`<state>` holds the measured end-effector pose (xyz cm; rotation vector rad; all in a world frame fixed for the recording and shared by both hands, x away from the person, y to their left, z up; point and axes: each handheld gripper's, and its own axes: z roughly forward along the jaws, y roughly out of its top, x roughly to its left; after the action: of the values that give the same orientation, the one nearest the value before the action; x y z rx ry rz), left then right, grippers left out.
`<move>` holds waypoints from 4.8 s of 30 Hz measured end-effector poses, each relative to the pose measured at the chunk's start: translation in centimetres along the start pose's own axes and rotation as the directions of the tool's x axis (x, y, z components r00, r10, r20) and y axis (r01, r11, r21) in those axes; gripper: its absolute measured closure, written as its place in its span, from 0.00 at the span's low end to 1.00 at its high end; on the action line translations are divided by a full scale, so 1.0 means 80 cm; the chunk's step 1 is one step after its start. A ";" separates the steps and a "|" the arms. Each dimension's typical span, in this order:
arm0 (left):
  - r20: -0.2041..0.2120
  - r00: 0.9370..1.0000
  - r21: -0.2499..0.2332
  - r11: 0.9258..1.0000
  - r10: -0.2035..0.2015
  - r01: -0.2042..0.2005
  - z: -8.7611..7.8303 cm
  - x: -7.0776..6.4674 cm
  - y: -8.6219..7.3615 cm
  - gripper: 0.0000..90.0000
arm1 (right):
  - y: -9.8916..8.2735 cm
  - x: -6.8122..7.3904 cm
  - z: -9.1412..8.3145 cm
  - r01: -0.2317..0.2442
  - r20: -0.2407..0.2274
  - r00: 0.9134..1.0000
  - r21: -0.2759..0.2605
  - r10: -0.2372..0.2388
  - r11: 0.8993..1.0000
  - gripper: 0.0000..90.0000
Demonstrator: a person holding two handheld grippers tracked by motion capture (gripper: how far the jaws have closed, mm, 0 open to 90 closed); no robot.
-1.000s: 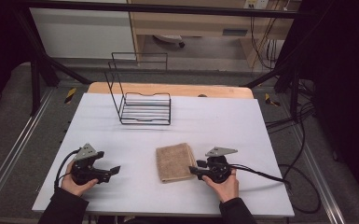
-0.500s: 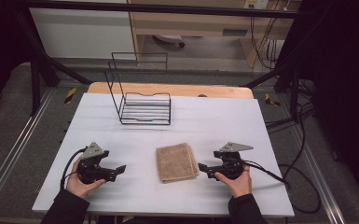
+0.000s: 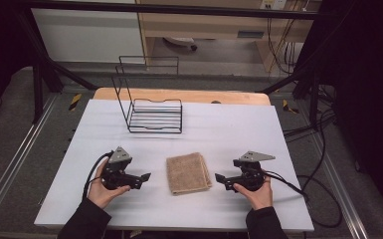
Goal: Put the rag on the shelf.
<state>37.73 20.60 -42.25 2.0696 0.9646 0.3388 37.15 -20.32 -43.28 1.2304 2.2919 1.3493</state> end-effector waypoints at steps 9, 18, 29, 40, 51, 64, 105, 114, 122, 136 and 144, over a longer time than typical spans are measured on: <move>0.009 1.000 0.012 1.000 0.002 -0.002 0.029 -0.016 0.025 0.08 | 0.000 -0.001 -0.001 0.013 0.007 1.000 -0.002 -0.013 1.000 0.04; -0.008 1.000 0.030 0.999 -0.022 0.022 0.055 -0.017 0.043 0.13 | 0.000 0.000 -0.001 0.012 0.010 1.000 0.000 -0.012 1.000 0.04; -0.034 0.998 0.051 0.997 -0.061 0.063 0.088 -0.016 0.054 0.23 | -0.001 -0.001 0.001 0.014 0.014 1.000 0.004 -0.014 1.000 0.04; -0.043 0.996 0.083 0.993 -0.075 0.078 0.103 -0.023 0.051 0.48 | -0.001 0.000 0.002 0.010 0.008 1.000 0.016 -0.011 1.000 0.05; -0.014 0.992 0.105 0.986 -0.125 0.126 0.108 -0.029 0.048 0.67 | 0.001 -0.002 0.004 0.012 -0.009 1.000 0.021 -0.012 1.000 0.08; -0.019 0.994 0.104 0.989 -0.103 0.105 0.111 -0.039 0.048 0.85 | 0.005 -0.005 0.006 -0.021 -0.009 1.000 0.010 0.021 1.000 0.12; -0.019 0.999 0.089 0.995 -0.034 0.036 0.113 -0.041 0.045 0.90 | 0.057 0.006 0.126 -0.007 0.018 1.000 0.149 0.004 0.989 0.62; -0.010 0.999 0.089 0.995 -0.034 0.035 0.113 -0.040 0.045 0.90 | 0.057 0.006 0.128 -0.061 -0.027 0.997 0.179 0.067 0.982 0.84; 0.025 0.998 0.075 0.995 -0.065 0.063 0.111 -0.033 0.044 0.93 | 0.059 0.007 0.125 -0.084 -0.039 0.995 0.180 0.093 0.980 0.93; 0.079 0.995 -0.023 0.997 -0.066 0.068 0.081 -0.037 0.057 0.94 | 0.065 0.026 0.082 -0.036 -0.044 0.998 0.049 0.038 0.998 0.93; 0.096 0.994 -0.058 0.997 -0.049 0.054 0.067 -0.042 0.063 0.95 | 0.065 0.033 0.068 -0.016 -0.050 0.999 0.002 0.016 1.000 0.93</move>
<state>40.91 13.19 -41.51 1.9839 0.9378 0.2385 41.34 -13.78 -41.54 1.2313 2.3216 1.3995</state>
